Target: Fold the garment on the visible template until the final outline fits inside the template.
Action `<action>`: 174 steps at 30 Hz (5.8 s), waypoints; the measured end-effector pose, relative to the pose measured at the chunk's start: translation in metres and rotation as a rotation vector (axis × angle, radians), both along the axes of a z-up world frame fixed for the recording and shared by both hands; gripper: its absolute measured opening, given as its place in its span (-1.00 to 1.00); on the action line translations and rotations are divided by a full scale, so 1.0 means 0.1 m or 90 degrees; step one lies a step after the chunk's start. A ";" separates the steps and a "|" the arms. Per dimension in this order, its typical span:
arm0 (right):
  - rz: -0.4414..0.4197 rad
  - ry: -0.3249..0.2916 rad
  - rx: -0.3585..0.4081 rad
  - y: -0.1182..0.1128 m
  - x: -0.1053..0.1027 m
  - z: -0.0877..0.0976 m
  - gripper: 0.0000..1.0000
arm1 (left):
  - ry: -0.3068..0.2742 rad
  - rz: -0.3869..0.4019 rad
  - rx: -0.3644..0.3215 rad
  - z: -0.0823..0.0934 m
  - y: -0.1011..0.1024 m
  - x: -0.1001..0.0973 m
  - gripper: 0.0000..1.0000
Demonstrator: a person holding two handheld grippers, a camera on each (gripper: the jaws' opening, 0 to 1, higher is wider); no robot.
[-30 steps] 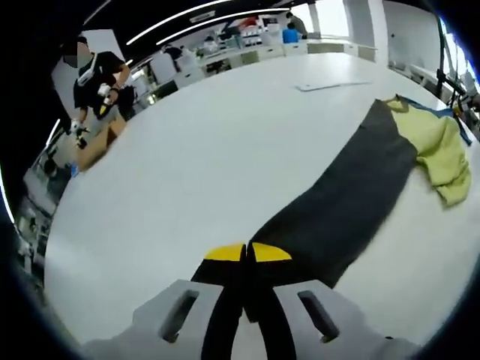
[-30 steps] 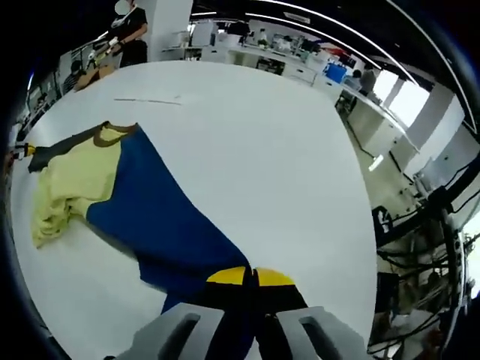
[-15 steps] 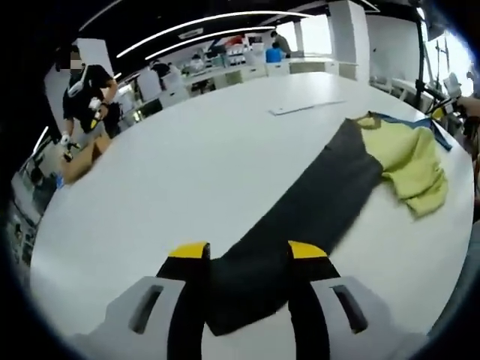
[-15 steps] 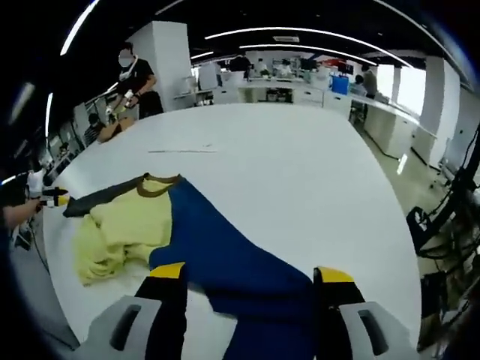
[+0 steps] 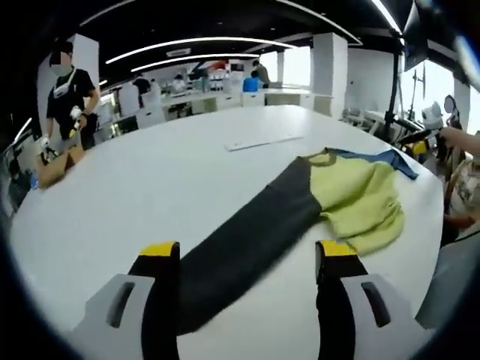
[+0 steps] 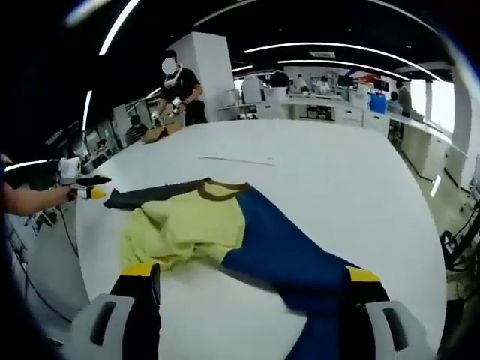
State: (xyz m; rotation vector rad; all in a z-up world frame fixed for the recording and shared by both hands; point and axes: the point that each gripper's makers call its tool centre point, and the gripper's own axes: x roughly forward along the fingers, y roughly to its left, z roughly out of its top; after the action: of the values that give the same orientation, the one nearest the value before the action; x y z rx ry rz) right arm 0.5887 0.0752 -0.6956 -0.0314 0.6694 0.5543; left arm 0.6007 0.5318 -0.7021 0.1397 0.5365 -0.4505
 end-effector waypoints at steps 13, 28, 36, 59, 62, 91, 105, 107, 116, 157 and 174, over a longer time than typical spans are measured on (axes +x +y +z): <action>0.065 -0.012 0.034 0.45 -0.35 -0.01 0.98 | -0.011 -0.123 -0.042 0.08 -0.90 -0.25 0.50; 0.118 -0.026 0.065 0.76 -0.63 -0.04 0.98 | -0.004 -0.247 -0.066 -0.09 -1.96 -0.58 0.12; 0.129 -0.029 0.059 0.84 -0.73 -0.10 0.98 | 0.018 -0.306 -0.033 -0.34 -2.36 -0.75 -0.17; 0.109 -0.026 0.056 0.91 -0.79 -0.26 0.98 | 0.062 -0.337 0.069 -0.85 -2.62 -0.73 -0.66; 0.101 -0.025 0.057 0.91 -0.78 -0.29 0.98 | 0.070 -0.329 0.051 -0.84 -2.61 -0.70 -0.86; 0.040 -0.042 0.095 0.88 -0.71 -0.18 0.85 | 0.016 -0.258 -0.111 0.12 -2.46 0.20 -0.98; 0.012 -0.036 0.096 0.84 -0.58 -0.24 0.56 | 0.049 -0.165 -0.080 -0.24 -2.25 0.74 -0.98; 0.012 -0.032 0.095 0.84 -0.56 -0.26 0.53 | 0.059 -0.154 -0.086 -0.30 -2.22 0.80 -0.98; 0.008 -0.020 0.094 0.82 -0.50 -0.35 0.48 | 0.080 -0.138 -0.051 -0.56 -2.12 0.94 -0.97; 0.023 -0.002 0.096 0.90 -0.10 -0.47 -0.04 | 0.072 -0.077 -0.099 -0.37 -1.95 -0.01 -0.51; 0.026 0.018 0.061 0.97 0.17 -0.76 -0.27 | 0.114 0.058 -0.125 -0.66 -2.10 -0.14 -0.56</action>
State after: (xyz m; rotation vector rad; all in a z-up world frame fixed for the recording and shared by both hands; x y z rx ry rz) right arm 0.6052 0.1721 -0.7717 0.0527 0.6703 0.6262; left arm 0.5872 0.3218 -0.7681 -0.1144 0.6677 -0.4272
